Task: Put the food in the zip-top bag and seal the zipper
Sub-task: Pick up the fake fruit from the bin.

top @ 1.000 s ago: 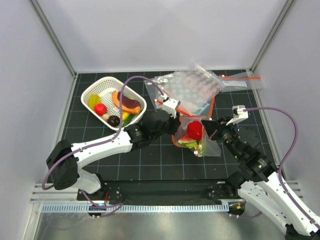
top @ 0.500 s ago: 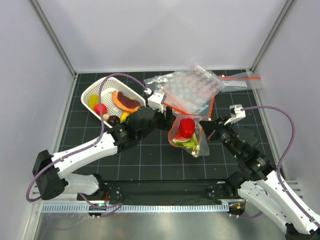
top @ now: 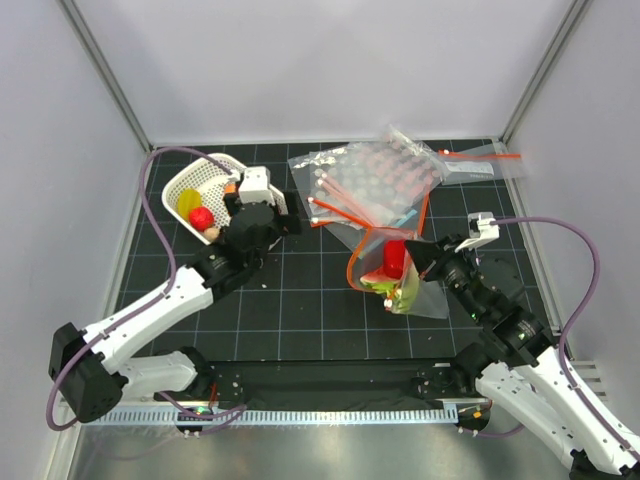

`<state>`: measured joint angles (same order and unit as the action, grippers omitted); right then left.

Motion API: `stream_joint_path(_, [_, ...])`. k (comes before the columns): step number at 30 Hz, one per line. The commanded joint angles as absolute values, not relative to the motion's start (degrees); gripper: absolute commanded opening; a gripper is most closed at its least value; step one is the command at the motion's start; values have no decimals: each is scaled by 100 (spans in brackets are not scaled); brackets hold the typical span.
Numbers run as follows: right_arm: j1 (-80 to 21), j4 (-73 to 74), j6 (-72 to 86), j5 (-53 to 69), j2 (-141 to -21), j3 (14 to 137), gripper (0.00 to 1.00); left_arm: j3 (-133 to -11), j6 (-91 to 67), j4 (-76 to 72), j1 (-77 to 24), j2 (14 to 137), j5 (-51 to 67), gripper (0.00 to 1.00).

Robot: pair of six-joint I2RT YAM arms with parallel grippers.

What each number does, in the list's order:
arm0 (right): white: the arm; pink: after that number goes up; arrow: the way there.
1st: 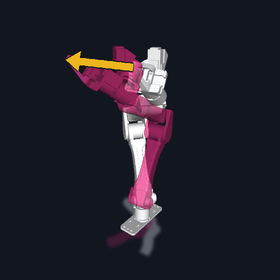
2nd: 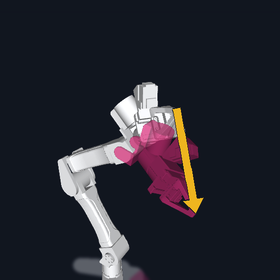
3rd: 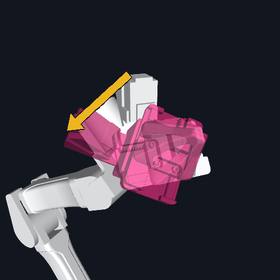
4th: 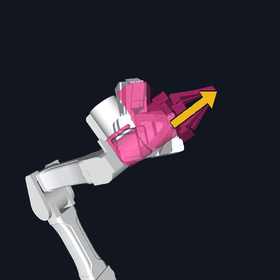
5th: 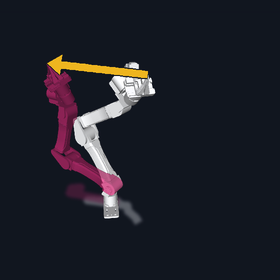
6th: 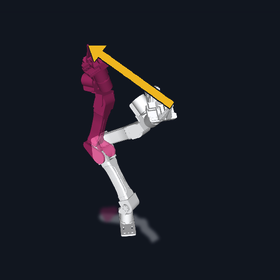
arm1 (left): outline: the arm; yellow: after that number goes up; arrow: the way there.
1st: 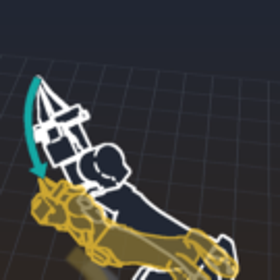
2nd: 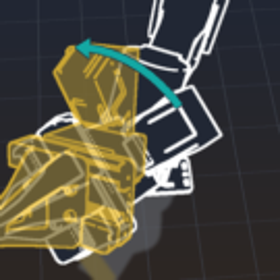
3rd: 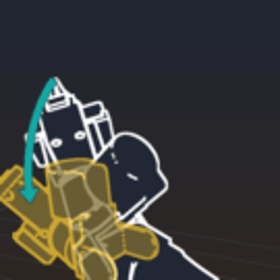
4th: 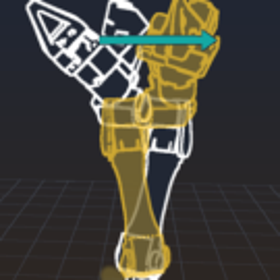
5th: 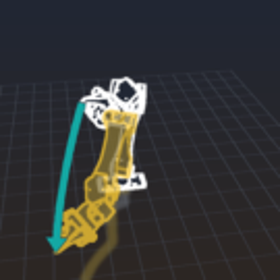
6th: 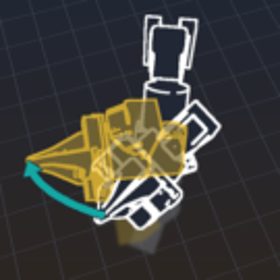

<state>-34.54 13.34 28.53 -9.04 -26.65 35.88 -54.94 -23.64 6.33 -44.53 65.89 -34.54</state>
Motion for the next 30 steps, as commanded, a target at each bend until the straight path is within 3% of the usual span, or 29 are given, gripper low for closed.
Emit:
stream_joint_path(1, [-3480, 896, 2795, -1055, -2681, 3639, 1, -5414, -3038, 852, -4237, 6478, -4691, 100])
stream_joint_path(5, [-3480, 888, 2812, -1028, -2707, 3630, 1, -5362, -3682, 1221, -3965, 6521, -5519, 100])
stream_joint_path(9, [-3480, 844, 2839, -958, -2716, 3604, 1, -5291, -3964, 1205, -3692, 6670, -5144, 98])
stream_joint_path(13, [-3480, 817, 2857, -923, -2768, 3595, 1, -5326, -4192, 1300, -3481, 6917, -5009, 88])
stream_joint_path(19, [-3480, 791, 2874, -879, -2804, 3586, 1, -5361, -4605, 1468, -3254, 7355, -5845, 76])
stream_joint_path(25, [-3489, 756, 2892, -853, -2804, 3551, 1, -6088, -5844, 2406, -2410, 8566, -4861, 81])
stream_joint_path(30, [-3480, 747, 2892, -835, -2874, 3551, 1, -6942, -5968, 3436, -2338, 9395, -5026, 88])
